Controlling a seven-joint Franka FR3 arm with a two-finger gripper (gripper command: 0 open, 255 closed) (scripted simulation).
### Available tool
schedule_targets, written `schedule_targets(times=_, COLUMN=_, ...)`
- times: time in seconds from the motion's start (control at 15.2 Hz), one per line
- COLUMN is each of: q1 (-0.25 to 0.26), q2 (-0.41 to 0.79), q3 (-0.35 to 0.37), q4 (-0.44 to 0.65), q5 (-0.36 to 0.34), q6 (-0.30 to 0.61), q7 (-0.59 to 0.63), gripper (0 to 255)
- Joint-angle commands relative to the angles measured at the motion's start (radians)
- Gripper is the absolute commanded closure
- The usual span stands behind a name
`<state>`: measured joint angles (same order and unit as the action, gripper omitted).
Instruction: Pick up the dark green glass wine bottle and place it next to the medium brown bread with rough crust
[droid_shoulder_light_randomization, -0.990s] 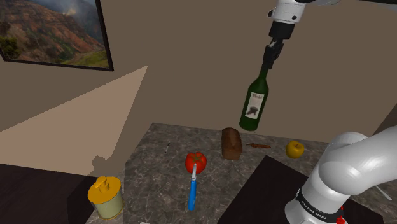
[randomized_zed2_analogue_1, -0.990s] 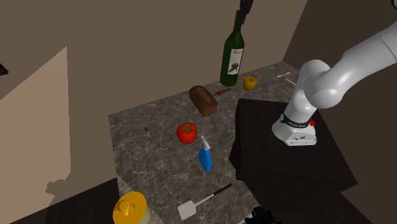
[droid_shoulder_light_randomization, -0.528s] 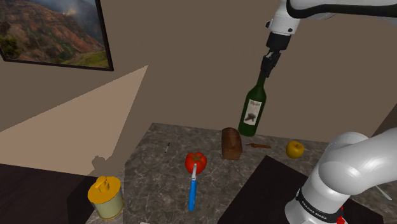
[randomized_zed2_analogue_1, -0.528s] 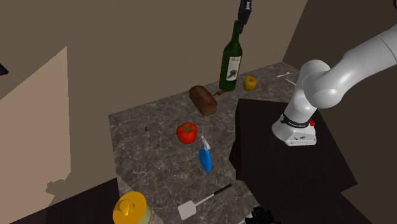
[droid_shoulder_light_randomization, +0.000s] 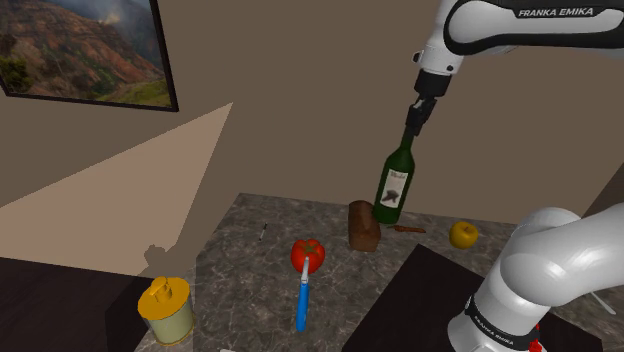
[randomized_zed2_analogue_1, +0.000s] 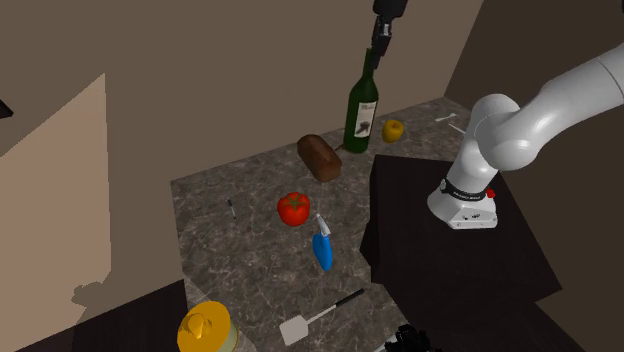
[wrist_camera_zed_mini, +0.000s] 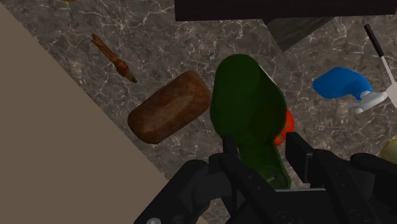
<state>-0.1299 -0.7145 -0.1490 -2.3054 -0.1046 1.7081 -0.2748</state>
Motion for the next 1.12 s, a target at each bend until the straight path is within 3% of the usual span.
schedule_targets(times=0.0, q1=-0.001, q2=-0.006, q3=-0.002, q4=-0.034, q5=-0.002, q6=0.029, q7=0.001, gripper=255)
schedule_targets(times=1.06, q1=-0.011, q2=-0.02, q3=-0.02, q4=-0.258, q5=-0.021, q6=0.238, q7=0.006, gripper=255)
